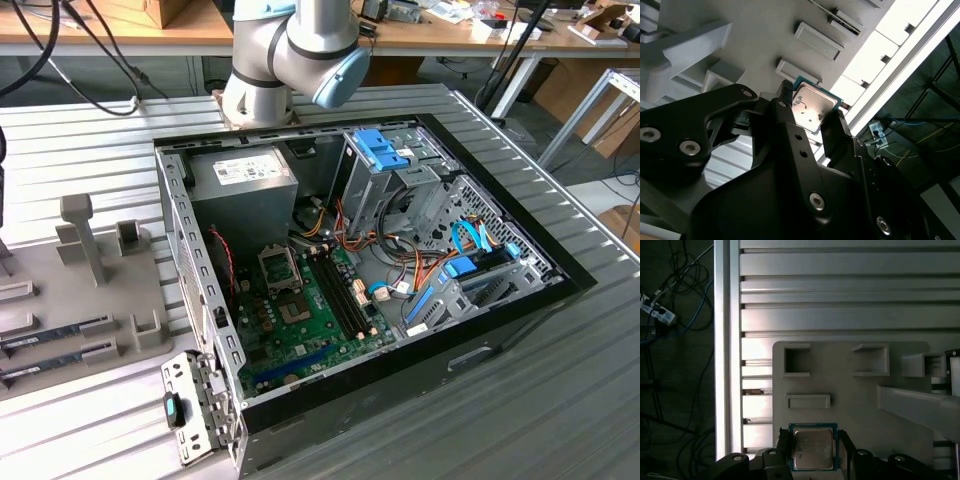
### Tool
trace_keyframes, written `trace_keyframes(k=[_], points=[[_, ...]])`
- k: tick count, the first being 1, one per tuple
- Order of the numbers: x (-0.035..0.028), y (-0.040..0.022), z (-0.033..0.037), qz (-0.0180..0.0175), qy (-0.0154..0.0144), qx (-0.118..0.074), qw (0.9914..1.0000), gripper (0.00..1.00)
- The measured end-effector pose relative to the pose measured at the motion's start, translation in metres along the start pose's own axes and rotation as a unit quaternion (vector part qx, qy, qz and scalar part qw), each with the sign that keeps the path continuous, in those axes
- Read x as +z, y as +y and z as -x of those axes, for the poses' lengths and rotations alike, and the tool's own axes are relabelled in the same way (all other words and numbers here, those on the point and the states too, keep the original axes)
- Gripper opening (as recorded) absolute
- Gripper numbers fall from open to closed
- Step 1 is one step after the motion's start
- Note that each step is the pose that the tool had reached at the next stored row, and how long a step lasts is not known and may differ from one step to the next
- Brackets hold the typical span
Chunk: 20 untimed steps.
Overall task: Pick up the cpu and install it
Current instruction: 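Pick up the cpu and move it towards the insertion slot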
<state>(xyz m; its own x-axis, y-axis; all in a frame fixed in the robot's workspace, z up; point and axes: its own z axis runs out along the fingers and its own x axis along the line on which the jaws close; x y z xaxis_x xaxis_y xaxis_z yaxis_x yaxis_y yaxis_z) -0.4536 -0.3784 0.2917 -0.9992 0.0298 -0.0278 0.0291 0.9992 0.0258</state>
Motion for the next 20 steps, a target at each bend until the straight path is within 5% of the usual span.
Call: trace_keyframes(k=[20], points=[[-0.0093,0.0003,0.0003,0.0047,0.0002,0.0,0.99999,0.47]])
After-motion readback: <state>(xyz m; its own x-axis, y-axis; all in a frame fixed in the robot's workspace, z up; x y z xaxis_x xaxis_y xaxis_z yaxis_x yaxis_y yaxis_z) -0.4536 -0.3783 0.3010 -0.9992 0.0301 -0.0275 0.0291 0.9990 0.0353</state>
